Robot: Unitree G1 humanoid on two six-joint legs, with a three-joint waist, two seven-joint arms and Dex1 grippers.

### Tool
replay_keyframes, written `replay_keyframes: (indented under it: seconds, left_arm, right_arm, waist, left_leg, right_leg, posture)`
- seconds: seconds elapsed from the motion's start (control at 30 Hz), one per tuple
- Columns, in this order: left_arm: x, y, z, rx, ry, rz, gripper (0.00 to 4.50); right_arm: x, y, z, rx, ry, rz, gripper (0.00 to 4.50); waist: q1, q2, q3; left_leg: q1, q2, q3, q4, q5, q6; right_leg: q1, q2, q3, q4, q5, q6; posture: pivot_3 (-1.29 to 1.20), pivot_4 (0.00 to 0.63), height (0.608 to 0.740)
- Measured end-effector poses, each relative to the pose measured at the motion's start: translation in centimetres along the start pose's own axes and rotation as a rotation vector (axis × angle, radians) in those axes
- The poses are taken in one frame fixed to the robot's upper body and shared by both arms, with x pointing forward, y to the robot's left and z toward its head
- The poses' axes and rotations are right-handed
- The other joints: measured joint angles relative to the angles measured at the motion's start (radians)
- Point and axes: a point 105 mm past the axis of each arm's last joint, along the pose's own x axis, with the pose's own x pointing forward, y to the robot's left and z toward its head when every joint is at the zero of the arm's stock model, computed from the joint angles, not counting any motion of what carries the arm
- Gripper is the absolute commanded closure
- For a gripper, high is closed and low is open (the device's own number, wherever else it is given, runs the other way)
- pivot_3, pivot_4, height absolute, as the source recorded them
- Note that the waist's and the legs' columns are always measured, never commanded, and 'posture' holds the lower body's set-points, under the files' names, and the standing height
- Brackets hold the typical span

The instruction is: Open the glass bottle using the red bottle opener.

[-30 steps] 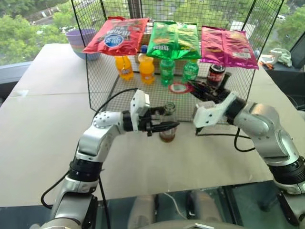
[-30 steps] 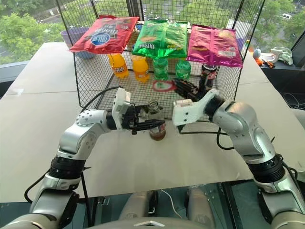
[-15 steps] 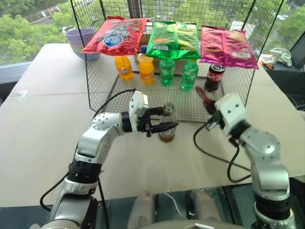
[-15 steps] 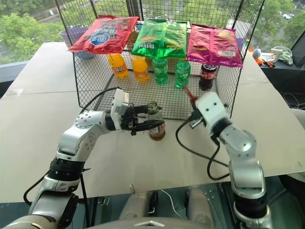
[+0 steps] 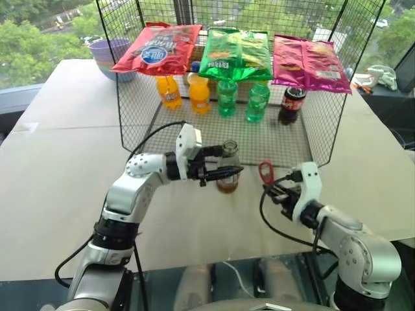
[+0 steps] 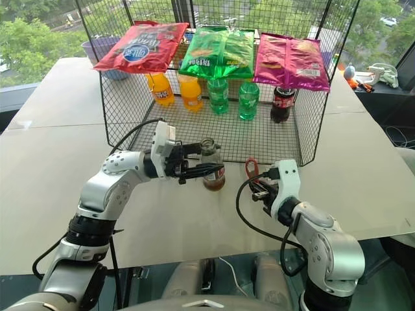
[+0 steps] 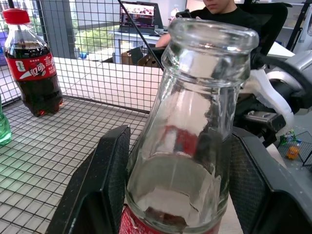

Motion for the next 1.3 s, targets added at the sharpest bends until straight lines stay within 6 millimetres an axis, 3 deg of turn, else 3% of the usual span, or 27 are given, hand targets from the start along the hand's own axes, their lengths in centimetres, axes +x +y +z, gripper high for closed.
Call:
replay_keyframes:
  seconds: [0.03, 0.17, 0.37, 0.53, 0.6, 0.73, 1.07, 1.3]
  left_arm:
    - [0.0, 0.0, 0.0, 0.000, 0.000, 0.001, 2.28]
    - [0.0, 0.0, 0.0, 0.000, -0.001, 0.005, 2.28]
    - [0.0, 0.0, -0.1, 0.001, -0.001, 0.008, 2.28]
    - [-0.2, -0.2, 0.0, 0.004, 0.001, 0.007, 2.28]
    - [-0.4, -0.1, 0.1, -0.001, -0.002, 0.009, 1.26]
    - [-0.5, -0.2, -0.3, -0.014, 0.007, 0.015, 0.14]
    - [-1.3, 0.0, 0.4, -0.014, -0.025, 0.051, 0.14]
    - [-4.0, -0.6, 0.2, -0.039, -0.041, 0.145, 0.14]
  right_arm:
    - [0.0, -0.1, -0.2, 0.003, 0.006, -0.004, 4.50]
    - [0.2, -0.6, -0.9, -0.003, 0.046, -0.023, 2.90]
    - [0.0, -1.0, -0.5, -0.069, 0.035, -0.031, 0.01]
    - [-1.0, -3.3, 0.1, -0.344, 0.029, -0.137, 0.01]
    - [-1.1, -3.0, 1.0, -0.449, -0.018, -0.123, 0.00]
    - [-1.1, -2.2, 2.2, -0.581, -0.094, -0.084, 0.00]
    - [-1.0, -1.4, 3.6, -0.697, -0.197, -0.026, 0.00]
    - [-2.0, -1.5, 3.5, -0.735, -0.224, 0.008, 0.00]
  waist:
    - [-0.001, 0.000, 0.000]
    - [-0.002, 0.000, 0.000]
    - [0.000, 0.000, 0.000]
    - [-0.002, 0.000, 0.000]
    - [-0.006, 0.000, 0.000]
    - [-0.014, 0.000, 0.001]
    - [-0.017, 0.000, 0.001]
    - [-0.018, 0.000, 0.001]
  left_leg:
    - [0.000, 0.000, 0.000, 0.000, 0.000, 0.000]
    - [0.000, 0.000, 0.000, 0.000, 0.000, 0.000]
    - [0.000, 0.000, 0.000, 0.000, 0.000, 0.000]
    - [-0.001, -0.001, 0.001, -0.001, 0.000, 0.000]
    - [-0.001, 0.000, 0.001, -0.002, 0.000, 0.000]
    - [-0.002, 0.000, 0.000, -0.003, 0.000, 0.000]
    - [-0.002, 0.000, 0.001, -0.003, 0.000, 0.000]
    - [-0.002, 0.001, 0.001, -0.003, 0.000, 0.000]
  right_leg:
    - [0.000, 0.000, 0.000, 0.000, 0.000, 0.000]
    - [0.000, 0.000, 0.000, 0.000, 0.000, 0.000]
    - [0.000, -0.001, 0.000, -0.001, 0.000, 0.001]
    - [-0.001, -0.002, 0.000, -0.003, -0.001, 0.002]
    - [-0.002, -0.001, 0.000, -0.002, -0.002, 0.003]
    - [-0.002, 0.000, 0.000, -0.002, -0.002, 0.003]
    - [-0.002, 0.000, 0.001, -0.003, -0.002, 0.003]
    - [-0.002, -0.001, 0.001, -0.003, -0.002, 0.003]
  posture:
    - [0.00, 0.150, 0.740]
    - [0.00, 0.150, 0.740]
    - [0.00, 0.150, 0.740]
    - [0.00, 0.150, 0.740]
    - [0.00, 0.150, 0.740]
    - [0.00, 0.150, 0.740]
    - [0.00, 0.150, 0.740]
    - [0.00, 0.150, 0.740]
